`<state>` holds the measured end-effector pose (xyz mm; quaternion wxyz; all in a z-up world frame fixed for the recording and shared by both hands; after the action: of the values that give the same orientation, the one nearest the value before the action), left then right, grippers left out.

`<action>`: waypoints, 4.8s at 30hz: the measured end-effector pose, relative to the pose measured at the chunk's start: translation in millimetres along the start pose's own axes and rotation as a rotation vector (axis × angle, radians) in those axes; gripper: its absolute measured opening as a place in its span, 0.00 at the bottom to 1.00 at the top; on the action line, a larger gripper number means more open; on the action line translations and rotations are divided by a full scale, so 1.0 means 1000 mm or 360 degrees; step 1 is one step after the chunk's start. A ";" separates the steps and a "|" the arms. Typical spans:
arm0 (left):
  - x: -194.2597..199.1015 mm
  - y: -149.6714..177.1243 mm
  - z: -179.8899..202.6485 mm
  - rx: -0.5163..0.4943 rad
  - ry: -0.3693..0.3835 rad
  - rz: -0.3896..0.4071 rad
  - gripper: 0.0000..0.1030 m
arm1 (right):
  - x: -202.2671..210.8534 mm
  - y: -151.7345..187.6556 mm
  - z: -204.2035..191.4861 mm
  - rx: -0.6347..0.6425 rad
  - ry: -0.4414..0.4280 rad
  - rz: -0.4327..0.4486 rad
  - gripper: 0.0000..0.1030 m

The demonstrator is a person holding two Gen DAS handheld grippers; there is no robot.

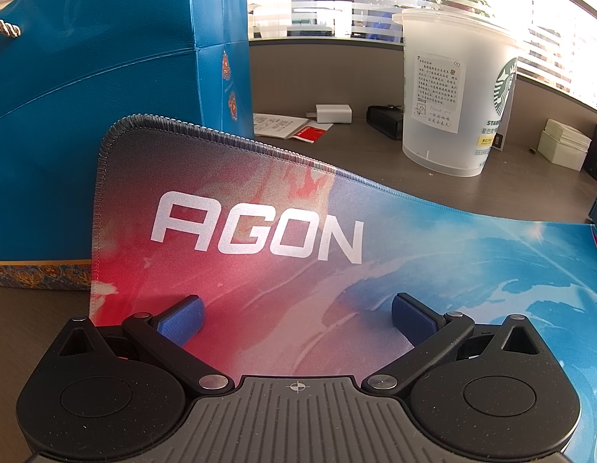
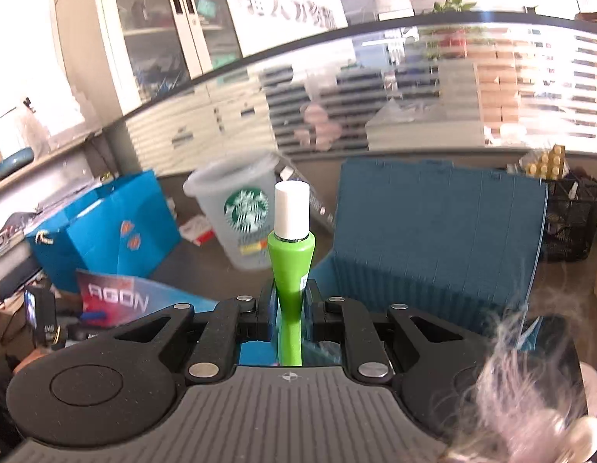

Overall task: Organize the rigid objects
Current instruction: 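Carry the green tube into the teal box and release it, then grasp the small white-green tube with the left gripper, then lower the small tube into the teal box and open the left gripper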

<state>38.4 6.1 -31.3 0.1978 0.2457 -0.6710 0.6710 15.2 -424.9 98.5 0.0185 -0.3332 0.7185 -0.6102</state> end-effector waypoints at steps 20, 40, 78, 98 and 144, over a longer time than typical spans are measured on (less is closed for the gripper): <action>0.000 0.000 0.000 0.0000 -0.0001 0.0000 1.00 | -0.061 0.001 0.032 0.0718 0.0450 -0.0665 0.13; 0.000 0.000 0.000 0.0001 -0.0001 0.0000 1.00 | -0.133 0.021 0.023 0.0762 0.0337 -0.0931 0.23; 0.079 0.043 0.203 -0.1111 0.1302 0.0134 0.91 | 0.085 0.124 0.014 -0.0252 -0.0067 0.0216 1.00; 0.086 0.053 0.212 -0.1156 0.1475 0.0011 0.20 | 0.092 0.149 0.031 -0.0424 -0.0033 0.0257 1.00; 0.050 -0.094 0.363 -0.1763 0.1622 0.0112 0.20 | 0.080 0.171 0.055 -0.0575 -0.0263 0.0310 1.00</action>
<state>77.2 -357.8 66.4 0.5568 -0.2520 -0.7432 0.2721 -100.7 -506.5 -36.9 0.0761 -0.3090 0.8409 -0.4377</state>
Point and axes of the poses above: each gripper's, at about its wrist camera, not at the fingertips, and x roughly against the way its jaws point, z to its right, y to its underside, the point moved 5 cm from there along -x, roughly the way its jaws point, and after that the axes turned 2 degrees about z, right-handed, at the moved point
